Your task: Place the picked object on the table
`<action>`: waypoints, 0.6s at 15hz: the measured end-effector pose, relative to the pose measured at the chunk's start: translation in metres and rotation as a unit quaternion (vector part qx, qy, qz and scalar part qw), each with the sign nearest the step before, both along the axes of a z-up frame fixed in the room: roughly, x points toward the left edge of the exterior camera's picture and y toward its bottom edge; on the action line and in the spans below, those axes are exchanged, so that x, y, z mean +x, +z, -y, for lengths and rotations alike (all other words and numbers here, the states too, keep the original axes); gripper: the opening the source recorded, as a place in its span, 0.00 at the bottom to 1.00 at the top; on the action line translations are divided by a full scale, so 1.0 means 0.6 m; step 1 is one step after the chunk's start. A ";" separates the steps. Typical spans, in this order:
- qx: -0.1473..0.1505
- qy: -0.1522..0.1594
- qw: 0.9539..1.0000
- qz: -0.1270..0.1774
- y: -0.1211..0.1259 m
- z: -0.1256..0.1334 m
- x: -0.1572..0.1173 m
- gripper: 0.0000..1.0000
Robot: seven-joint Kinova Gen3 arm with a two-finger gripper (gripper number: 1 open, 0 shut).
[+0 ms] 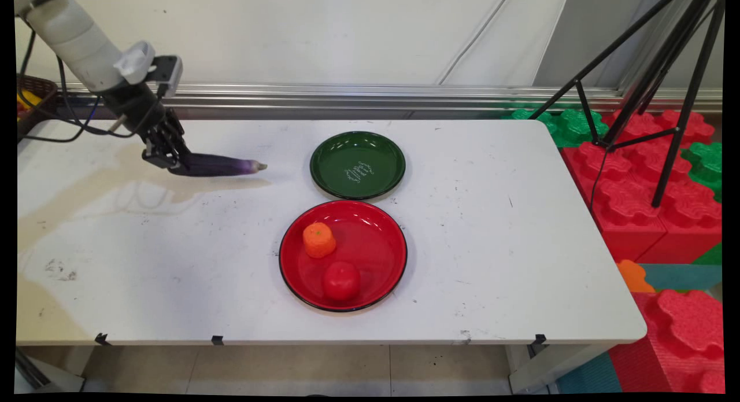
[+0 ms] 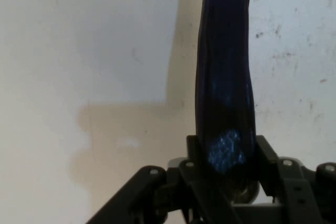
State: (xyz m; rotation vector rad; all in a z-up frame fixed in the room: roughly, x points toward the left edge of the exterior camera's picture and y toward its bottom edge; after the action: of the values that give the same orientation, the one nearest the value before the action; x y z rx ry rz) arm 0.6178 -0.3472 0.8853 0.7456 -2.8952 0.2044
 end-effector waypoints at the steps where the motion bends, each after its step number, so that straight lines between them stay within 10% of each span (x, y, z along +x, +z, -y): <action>1: 0.002 0.002 1.000 0.000 -0.007 0.001 0.000 0.00; 9: 0.009 0.018 1.000 -0.009 -0.058 0.011 -0.007 0.00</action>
State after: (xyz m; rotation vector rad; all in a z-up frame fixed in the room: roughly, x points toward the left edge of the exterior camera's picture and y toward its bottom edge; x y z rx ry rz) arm 0.6134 -0.3537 0.8506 0.7991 -2.8711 0.1743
